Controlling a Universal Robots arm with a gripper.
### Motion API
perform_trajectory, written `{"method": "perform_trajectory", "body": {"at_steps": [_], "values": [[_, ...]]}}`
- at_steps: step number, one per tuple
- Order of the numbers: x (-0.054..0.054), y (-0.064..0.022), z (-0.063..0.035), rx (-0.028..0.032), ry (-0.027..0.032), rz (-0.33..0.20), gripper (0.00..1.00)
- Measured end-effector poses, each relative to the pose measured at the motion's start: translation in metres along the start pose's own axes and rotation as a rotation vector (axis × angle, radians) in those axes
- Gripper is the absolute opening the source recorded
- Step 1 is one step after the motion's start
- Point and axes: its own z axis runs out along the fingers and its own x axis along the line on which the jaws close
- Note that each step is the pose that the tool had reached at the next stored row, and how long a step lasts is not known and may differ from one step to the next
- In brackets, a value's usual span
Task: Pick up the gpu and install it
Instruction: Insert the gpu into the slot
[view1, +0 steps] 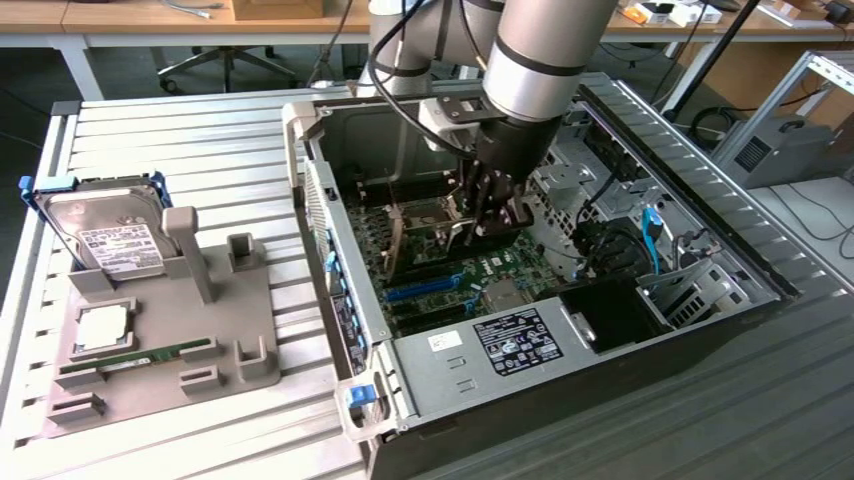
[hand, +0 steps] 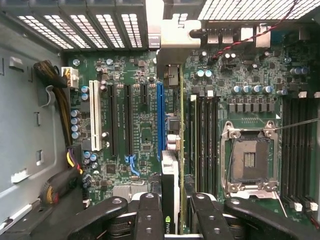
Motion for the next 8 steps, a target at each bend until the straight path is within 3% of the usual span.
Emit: {"method": "perform_trajectory", "body": {"at_steps": [8], "values": [[0.0086, 0.0003, 0.0007, 0.0001, -0.0001, 0.0, 0.27]]}}
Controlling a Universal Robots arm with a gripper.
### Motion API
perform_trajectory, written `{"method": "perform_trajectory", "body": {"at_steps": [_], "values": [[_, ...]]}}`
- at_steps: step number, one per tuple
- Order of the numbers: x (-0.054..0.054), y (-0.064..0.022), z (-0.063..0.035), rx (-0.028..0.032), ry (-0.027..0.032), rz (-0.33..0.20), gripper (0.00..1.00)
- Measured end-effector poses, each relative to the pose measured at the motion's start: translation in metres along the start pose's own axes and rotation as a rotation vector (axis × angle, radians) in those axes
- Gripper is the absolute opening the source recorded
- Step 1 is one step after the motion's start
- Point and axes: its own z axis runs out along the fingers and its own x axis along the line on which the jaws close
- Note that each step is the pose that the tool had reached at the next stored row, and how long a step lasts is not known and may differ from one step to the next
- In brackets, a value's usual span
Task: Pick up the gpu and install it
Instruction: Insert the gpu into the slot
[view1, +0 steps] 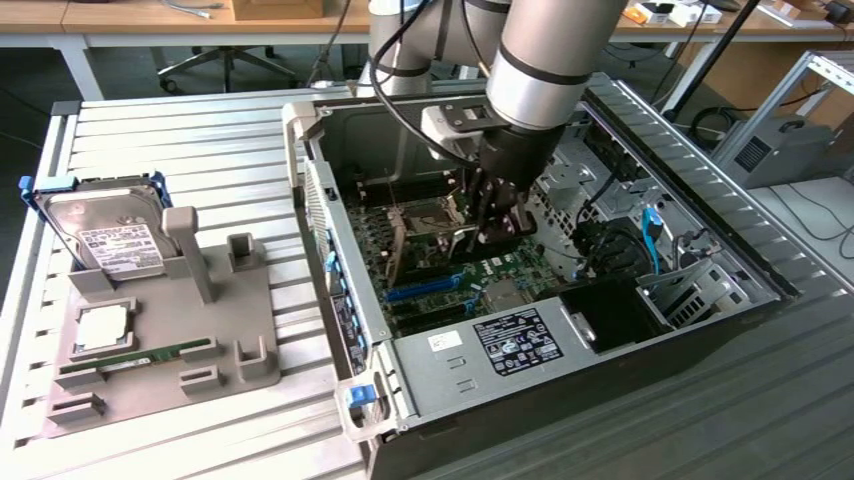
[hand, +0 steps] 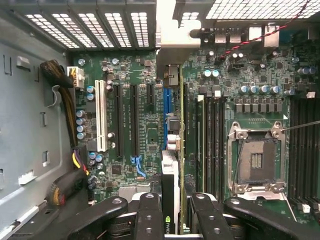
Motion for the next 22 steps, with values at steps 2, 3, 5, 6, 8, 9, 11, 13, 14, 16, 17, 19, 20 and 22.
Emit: {"method": "perform_trajectory", "body": {"at_steps": [2, 3, 5, 6, 8, 9, 11, 13, 14, 16, 17, 19, 20, 22], "values": [[0.0, 0.0024, 0.0001, 0.0, 0.0, 0.0, 0.27], [0.0, 0.0039, 0.0001, 0.0, 0.0, 0.0, 0.27], [0.0, 0.0092, 0.0003, 0.0001, 0.0, 0.0, 0.27], [0.0, 0.0105, 0.0003, 0.0, 0.0, 0.0, 0.27], [0.0, 0.013, 0.0004, 0.0, 0.0, 0.0, 0.27], [0.0, 0.0142, 0.0006, 0.0001, -0.0004, 0.0, 0.27], [0.0, 0.0171, 0.0014, 0.0005, -0.0013, 0.0, 0.27], [0.0, 0.0188, 0.0035, 0.0032, -0.0016, -0.001, 0.27], [0.0, 0.0192, 0.0047, 0.0051, -0.0017, -0.002, 0.27], [0.001, 0.0205, 0.0061, 0.0088, -0.0029, -0.003, 0.27], [0.0, 0.0212, 0.0064, 0.0103, -0.0046, -0.004, 0.27], [0.001, 0.0237, 0.0068, 0.0109, -0.0056, -0.004, 0.27], [0.001, 0.0247, 0.0071, 0.0108, -0.0056, -0.004, 0.27], [0.001, 0.025, 0.0075, 0.0108, -0.0053, -0.004, 0.27]]}}
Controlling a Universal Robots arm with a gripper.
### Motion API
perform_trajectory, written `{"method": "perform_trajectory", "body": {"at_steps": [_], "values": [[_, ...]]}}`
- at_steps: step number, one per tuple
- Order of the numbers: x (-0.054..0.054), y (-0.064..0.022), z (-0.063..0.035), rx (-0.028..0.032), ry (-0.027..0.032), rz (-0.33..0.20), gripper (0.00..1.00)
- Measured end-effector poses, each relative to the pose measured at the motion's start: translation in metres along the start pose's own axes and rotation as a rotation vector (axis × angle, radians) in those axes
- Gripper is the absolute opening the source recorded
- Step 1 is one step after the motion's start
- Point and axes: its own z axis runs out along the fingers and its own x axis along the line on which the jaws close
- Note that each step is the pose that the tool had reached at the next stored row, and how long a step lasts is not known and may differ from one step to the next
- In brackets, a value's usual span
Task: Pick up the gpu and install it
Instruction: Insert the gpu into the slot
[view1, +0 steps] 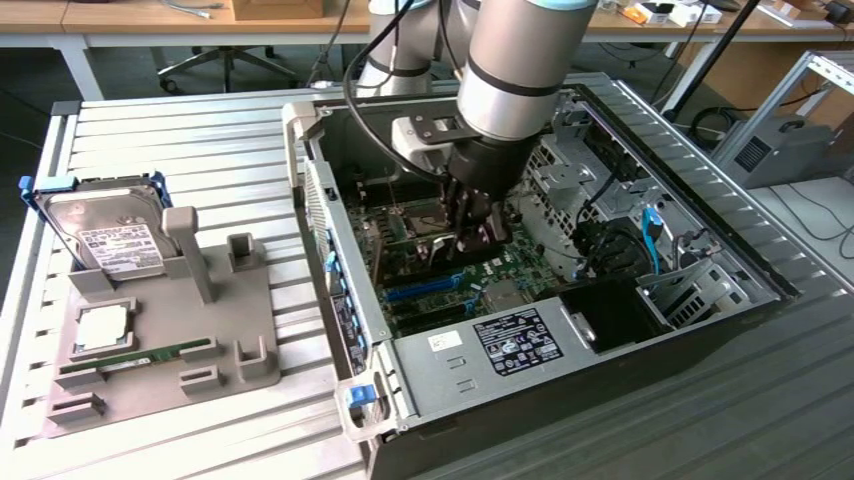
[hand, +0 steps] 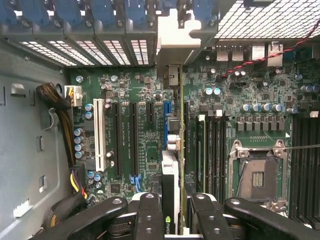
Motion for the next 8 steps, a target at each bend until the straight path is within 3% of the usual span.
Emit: {"method": "perform_trajectory", "body": {"at_steps": [8], "values": [[0.0021, 0.003, 0.0014, 0.0001, -0.0002, 0.0, 0.27]]}}
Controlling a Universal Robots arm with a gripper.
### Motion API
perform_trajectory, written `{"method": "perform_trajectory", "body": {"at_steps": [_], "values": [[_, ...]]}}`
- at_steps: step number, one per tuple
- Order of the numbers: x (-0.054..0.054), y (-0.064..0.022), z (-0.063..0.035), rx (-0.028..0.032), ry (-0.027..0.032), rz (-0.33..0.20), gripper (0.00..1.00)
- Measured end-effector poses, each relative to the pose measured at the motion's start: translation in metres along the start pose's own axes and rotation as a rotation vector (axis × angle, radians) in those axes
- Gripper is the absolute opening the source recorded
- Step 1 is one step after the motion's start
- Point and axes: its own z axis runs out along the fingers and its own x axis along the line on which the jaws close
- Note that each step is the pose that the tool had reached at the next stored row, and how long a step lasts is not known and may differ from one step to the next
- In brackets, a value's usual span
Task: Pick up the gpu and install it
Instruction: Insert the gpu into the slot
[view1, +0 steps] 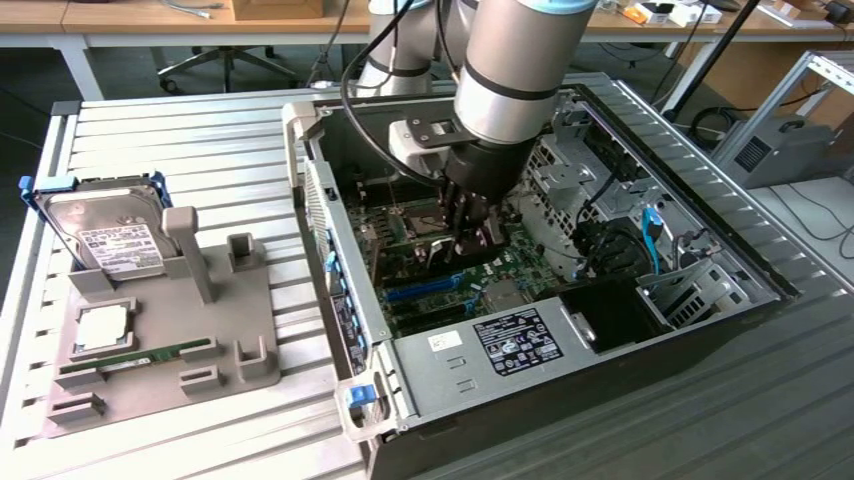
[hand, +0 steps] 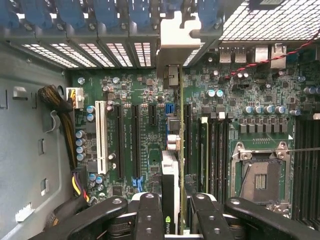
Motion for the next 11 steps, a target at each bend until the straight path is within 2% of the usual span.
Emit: {"method": "perform_trajectory", "body": {"at_steps": [11], "values": [[0.0, 0.0017, 0.0003, 0.0, 0.0, 0.0, 0.27]]}}
